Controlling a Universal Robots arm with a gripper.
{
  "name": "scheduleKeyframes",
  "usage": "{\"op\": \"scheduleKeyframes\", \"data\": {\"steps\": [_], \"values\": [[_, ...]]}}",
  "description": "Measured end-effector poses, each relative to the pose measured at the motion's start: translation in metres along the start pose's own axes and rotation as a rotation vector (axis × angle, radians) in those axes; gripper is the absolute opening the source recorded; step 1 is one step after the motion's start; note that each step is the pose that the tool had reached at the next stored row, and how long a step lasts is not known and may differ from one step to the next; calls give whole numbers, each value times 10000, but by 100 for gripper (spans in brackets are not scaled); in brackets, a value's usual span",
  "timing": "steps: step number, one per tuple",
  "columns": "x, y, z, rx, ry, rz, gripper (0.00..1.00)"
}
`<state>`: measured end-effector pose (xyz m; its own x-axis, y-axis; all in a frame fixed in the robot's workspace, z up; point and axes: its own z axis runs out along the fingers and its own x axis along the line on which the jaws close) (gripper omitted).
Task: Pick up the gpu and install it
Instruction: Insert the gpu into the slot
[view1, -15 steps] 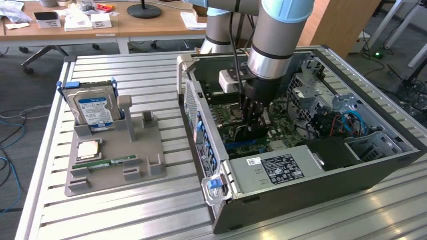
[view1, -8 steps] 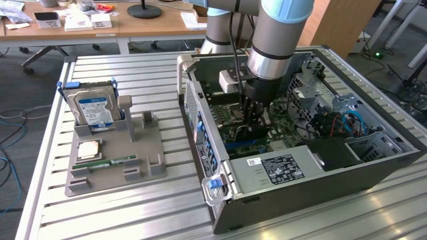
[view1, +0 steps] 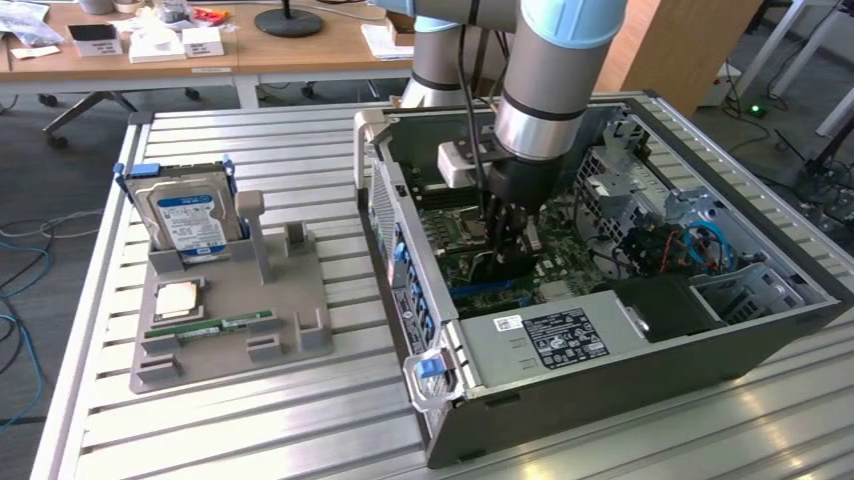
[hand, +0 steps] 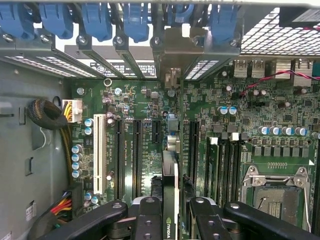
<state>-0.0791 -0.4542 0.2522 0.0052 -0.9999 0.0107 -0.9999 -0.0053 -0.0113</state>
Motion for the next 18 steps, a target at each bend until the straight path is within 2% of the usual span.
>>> {"op": "scheduleKeyframes", "data": {"steps": [7, 18], "values": [[0, 2, 4, 17, 0, 0, 26], [0, 28, 4, 90, 0, 1, 26]]}}
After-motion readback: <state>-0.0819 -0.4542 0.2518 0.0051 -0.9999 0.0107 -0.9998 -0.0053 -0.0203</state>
